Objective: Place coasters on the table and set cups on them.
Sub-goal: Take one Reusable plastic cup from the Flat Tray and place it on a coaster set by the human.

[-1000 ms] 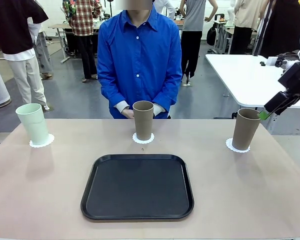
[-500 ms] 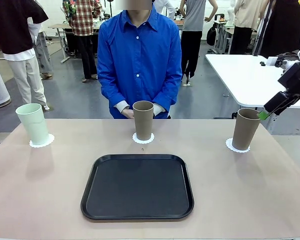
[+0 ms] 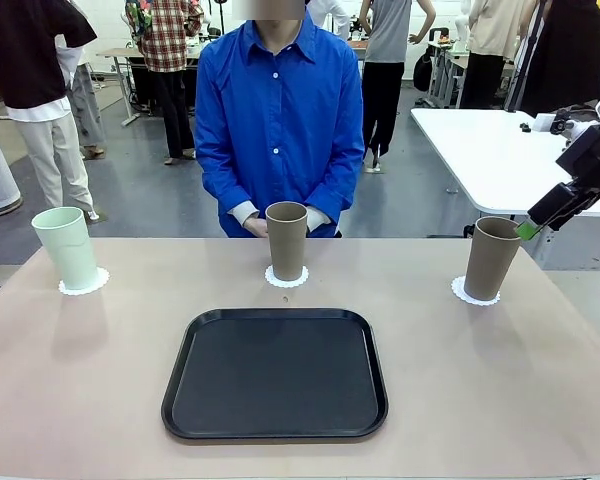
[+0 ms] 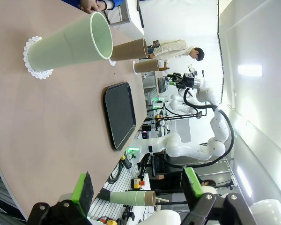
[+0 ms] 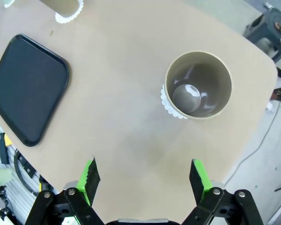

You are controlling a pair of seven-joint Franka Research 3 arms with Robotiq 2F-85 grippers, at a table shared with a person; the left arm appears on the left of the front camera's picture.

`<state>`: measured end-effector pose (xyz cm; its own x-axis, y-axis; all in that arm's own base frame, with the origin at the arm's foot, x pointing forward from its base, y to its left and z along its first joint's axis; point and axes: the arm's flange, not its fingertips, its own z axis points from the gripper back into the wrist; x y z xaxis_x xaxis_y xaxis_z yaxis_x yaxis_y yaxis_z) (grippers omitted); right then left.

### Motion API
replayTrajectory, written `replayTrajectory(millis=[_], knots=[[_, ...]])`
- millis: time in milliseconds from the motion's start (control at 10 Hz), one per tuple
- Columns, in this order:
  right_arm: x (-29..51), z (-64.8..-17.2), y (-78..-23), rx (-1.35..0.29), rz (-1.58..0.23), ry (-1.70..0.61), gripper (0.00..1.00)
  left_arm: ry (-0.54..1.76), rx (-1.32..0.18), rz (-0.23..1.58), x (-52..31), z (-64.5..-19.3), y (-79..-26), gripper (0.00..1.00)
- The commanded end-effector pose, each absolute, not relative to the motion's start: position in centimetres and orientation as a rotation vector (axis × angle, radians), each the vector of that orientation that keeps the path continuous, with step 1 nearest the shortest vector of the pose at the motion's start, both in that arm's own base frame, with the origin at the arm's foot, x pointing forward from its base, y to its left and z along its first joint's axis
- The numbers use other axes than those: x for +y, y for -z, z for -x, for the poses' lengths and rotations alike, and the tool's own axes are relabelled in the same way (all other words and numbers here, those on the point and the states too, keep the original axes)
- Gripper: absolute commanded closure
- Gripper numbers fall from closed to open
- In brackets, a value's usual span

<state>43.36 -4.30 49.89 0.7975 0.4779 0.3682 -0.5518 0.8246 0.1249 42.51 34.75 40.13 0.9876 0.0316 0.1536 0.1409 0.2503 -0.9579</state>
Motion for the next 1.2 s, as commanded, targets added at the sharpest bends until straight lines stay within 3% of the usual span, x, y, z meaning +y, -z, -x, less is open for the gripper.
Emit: replayTrajectory(millis=[0, 100, 300, 600, 700, 800, 1000, 1100], knots=[[-4.3, -43.4, -49.9, -0.332, -0.232, -0.558, 0.00, 0.070, -0.150, 1.312, 34.8, -42.4, -40.3, 0.00], [-6.0, -42.1, -49.9, -0.239, -0.131, -0.447, 0.00, 0.070, -0.150, 1.312, 34.8, -42.4, -40.3, 0.00], [-7.7, -40.4, -49.3, -0.122, -0.129, -0.314, 0.00, 0.070, -0.150, 1.312, 34.8, -42.4, -40.3, 0.00], [-8.5, -38.1, -49.0, -0.113, -0.169, -0.284, 0.00, 0.070, -0.150, 1.312, 34.8, -42.4, -40.3, 0.00], [-9.6, -40.2, -48.6, -0.122, -0.105, -0.277, 0.00, 0.070, -0.150, 1.312, 34.8, -42.4, -40.3, 0.00], [-9.5, -39.4, -48.6, -0.105, -0.123, -0.271, 0.00, 0.070, -0.150, 1.312, 34.8, -42.4, -40.3, 0.00], [-14.9, -38.6, -49.1, -0.097, -0.579, -0.212, 0.00, 0.070, -0.150, 1.312, 34.8, -42.4, -40.3, 0.00], [-18.2, -37.8, -49.4, -0.086, -0.718, -0.205, 0.00, 0.070, -0.150, 1.312, 34.8, -42.4, -40.3, 0.00]])
